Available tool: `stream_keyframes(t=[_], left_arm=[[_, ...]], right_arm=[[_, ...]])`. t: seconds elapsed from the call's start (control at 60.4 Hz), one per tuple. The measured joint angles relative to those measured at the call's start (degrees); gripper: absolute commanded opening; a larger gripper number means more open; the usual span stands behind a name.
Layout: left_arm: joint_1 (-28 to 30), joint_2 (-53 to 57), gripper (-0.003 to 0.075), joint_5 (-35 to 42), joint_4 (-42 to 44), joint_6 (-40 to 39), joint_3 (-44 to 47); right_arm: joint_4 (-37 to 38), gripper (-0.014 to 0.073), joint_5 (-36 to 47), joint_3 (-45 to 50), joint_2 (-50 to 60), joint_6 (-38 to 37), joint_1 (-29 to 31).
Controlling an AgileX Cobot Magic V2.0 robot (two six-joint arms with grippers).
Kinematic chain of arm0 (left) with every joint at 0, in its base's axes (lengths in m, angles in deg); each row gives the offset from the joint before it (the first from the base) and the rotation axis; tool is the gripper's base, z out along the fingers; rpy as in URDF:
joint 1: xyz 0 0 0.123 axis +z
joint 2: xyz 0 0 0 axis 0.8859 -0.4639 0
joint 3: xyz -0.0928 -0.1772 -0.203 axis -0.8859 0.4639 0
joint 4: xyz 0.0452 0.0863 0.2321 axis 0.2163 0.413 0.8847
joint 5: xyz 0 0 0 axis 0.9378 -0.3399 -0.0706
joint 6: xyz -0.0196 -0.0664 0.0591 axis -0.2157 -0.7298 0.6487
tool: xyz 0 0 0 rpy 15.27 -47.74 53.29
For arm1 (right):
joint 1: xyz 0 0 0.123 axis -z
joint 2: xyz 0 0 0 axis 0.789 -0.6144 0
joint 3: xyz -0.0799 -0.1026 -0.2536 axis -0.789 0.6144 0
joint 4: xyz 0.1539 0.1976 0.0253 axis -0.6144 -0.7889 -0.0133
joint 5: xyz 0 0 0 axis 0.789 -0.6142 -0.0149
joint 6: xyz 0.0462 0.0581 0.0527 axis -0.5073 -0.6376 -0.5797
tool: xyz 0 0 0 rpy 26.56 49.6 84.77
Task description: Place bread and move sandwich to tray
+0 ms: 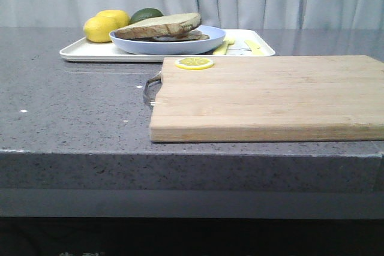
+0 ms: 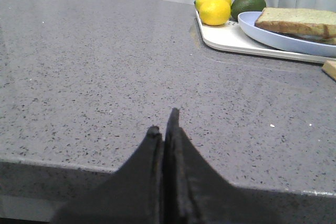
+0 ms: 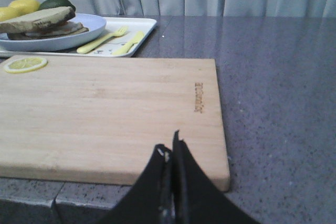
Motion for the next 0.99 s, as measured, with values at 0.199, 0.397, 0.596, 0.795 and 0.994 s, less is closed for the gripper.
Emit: stream_keyframes(t=[0.199, 0.397, 0.596, 0.795, 0.994], left_arm=[[0.0, 0.0, -0.0019, 0.0, 0.0, 0.0, 0.0], [0.0, 0.0, -0.0019, 0.0, 0.1, 0.0, 0.0], [0.0, 0.0, -0.0019, 0.0, 0.1, 0.0, 0.0], [0.0, 0.0, -0.0019, 0.0, 0.1, 0.0, 0.0], [0.0, 0.0, -0.0019, 0.0, 0.1, 0.0, 0.0]], right_arm=[[0.0, -0.0079, -3.4, 1.3, 2.0, -0.4, 0.3], [0.0, -0.0079, -4.3, 1.3, 2.0, -0.5, 0.3], [0.0, -0.0079, -4.4, 1.3, 2.0, -0.5, 0.3], [0.0, -0.0079, -4.4, 1.3, 2.0, -0.5, 0.3], [0.0, -0.0079, -4.5, 1.3, 2.0, -0.6, 0.3]])
